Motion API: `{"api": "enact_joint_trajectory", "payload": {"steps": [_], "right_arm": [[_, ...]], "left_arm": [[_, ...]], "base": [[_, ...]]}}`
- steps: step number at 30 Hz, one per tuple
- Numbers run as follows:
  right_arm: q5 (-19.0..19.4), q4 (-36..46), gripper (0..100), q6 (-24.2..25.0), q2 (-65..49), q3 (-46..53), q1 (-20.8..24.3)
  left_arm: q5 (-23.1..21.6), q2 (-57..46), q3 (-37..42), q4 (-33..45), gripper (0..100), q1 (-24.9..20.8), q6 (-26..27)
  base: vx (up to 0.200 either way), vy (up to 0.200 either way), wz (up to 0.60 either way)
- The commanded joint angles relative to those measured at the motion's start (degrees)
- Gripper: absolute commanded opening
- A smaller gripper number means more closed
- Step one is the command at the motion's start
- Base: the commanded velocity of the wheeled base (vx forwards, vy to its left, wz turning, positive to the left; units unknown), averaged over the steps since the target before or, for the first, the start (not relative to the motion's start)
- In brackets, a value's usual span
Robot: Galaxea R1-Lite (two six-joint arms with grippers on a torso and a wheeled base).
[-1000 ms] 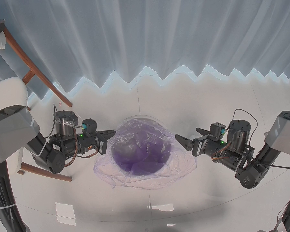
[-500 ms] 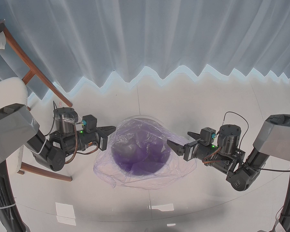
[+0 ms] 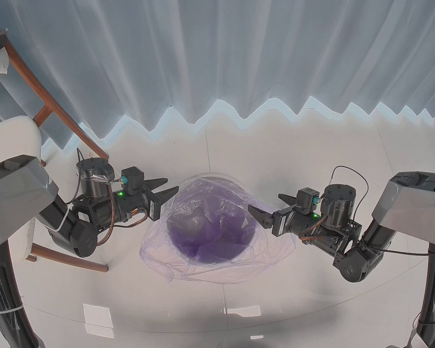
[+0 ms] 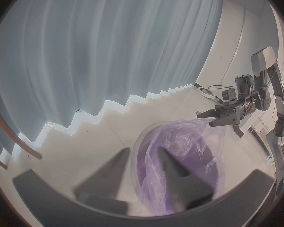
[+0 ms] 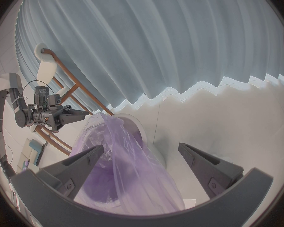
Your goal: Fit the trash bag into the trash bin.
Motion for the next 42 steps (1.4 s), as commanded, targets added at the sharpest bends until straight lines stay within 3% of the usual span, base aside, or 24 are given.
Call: {"api": "enact_joint_trajectory", "payload": {"steps": [1,10,11,27,28,42], "right_arm": [[0.00,-0.05,100,-0.05,0.24,-0.10,0.00],[-0.09,-0.14,100,-0.05,0.24,0.34,0.08],[-0.09,-0.14,100,-0.14,0.32,0.43,0.08],[-0.09,0.39,100,-0.22,1.73,-1.15,0.08],[-0.09,0.30,0,-0.22,2.08,-1.50,0.08],[0.26,0.91,0,0.48,2.43,-7.39,-1.59]], "left_arm": [[0.03,-0.17,-0.12,-0.17,100,-0.05,-0.03],[1.87,2.38,1.02,-0.43,100,-1.55,0.06],[1.96,2.82,1.11,-0.43,0,-1.46,0.06],[1.96,1.94,0.32,0.09,0,-0.75,-0.11],[1.96,1.85,0.41,0.01,0,-0.75,-0.38],[1.44,1.76,-1.35,-0.35,0,-0.67,-2.31]], "base": [[0.000,0.000,0.00],[0.000,0.000,0.00],[0.000,0.000,0.00],[0.000,0.000,0.00],[0.000,0.000,0.00],[0.000,0.000,0.00]]}}
